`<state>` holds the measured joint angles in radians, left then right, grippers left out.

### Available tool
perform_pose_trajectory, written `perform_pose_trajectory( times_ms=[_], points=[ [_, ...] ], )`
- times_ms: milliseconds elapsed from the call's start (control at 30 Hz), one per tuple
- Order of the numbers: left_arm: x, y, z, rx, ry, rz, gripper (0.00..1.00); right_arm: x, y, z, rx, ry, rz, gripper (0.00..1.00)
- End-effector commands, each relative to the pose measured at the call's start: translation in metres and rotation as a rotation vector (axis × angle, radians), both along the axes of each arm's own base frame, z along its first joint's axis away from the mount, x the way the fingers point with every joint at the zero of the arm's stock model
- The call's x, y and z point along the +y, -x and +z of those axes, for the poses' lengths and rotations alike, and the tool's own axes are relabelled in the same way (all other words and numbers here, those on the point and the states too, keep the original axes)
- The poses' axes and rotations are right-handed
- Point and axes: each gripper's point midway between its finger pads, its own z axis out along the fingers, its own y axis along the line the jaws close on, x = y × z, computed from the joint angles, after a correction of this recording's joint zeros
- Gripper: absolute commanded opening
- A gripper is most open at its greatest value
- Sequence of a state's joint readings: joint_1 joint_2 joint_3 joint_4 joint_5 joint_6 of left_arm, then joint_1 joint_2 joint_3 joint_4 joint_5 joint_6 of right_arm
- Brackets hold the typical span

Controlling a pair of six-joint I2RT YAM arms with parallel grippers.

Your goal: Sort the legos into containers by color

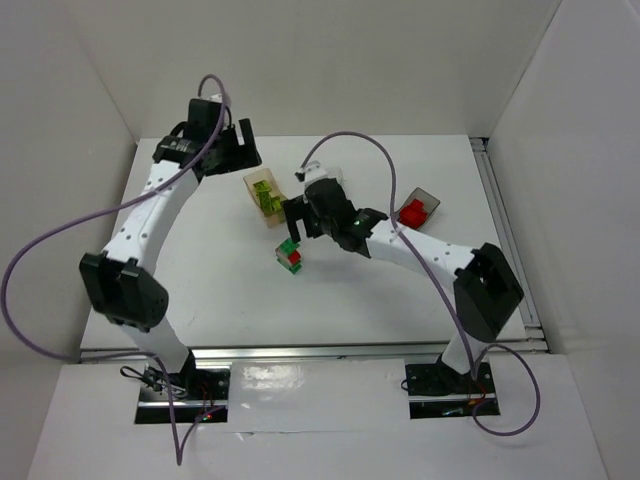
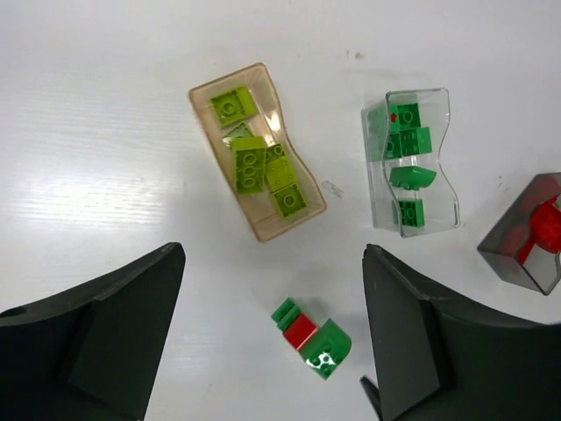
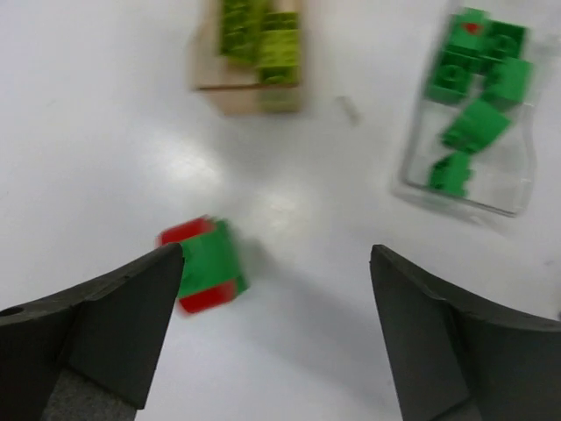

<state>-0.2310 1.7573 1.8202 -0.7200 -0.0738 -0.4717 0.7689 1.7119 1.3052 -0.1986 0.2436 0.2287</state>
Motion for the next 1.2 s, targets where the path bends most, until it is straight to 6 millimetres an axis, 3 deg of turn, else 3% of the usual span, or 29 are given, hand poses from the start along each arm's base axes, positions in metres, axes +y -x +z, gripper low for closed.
perform_pose_trajectory(
  times_ms=[0,67,100,167,267,533,667,800,867,967,1033,1167],
  points=[
    [0.034,0.015,0.004,-0.015,-0.041,0.101,0.92,0.025,0.027,0.023,-0.070,-0.042,0.220,0.99],
    [0.038,0.022,-0.005,0.019,-0.033,0.108,0.99,0.034,0.042,0.015,-0.029,-0.013,0.287,0.99],
    [0.045,0.028,-0.011,0.039,-0.037,0.121,1.00,0.036,0.040,0.016,-0.022,0.002,0.292,0.99],
    [0.050,0.033,-0.015,0.055,-0.041,0.132,1.00,0.039,0.042,-0.002,0.022,0.056,0.277,0.99],
    [0.052,0.041,-0.022,0.074,-0.045,0.131,0.98,0.039,0.034,-0.012,0.078,0.047,0.171,0.99],
    [0.048,0.046,-0.034,0.111,-0.014,0.115,0.94,0.064,0.024,-0.029,0.135,0.034,0.116,0.99],
    [0.046,0.045,-0.032,0.096,-0.004,0.108,0.94,0.055,0.019,-0.044,0.166,0.092,0.047,0.99],
    [0.042,0.047,-0.035,0.108,0.011,0.091,0.93,0.035,0.023,-0.043,0.164,0.132,-0.013,0.94],
    [0.040,0.046,-0.033,0.100,0.022,0.081,0.92,0.014,0.029,-0.051,0.181,0.173,-0.050,0.92],
    [0.035,0.043,-0.035,0.102,0.040,0.062,0.90,-0.011,0.033,-0.047,0.183,0.194,-0.087,0.90],
    [0.033,0.042,-0.034,0.094,0.048,0.055,0.90,-0.014,0.036,-0.033,0.168,0.176,-0.087,0.90],
    [0.025,0.043,-0.037,0.107,0.061,0.031,0.90,-0.014,0.047,-0.033,0.223,0.120,-0.116,0.90]
  ],
)
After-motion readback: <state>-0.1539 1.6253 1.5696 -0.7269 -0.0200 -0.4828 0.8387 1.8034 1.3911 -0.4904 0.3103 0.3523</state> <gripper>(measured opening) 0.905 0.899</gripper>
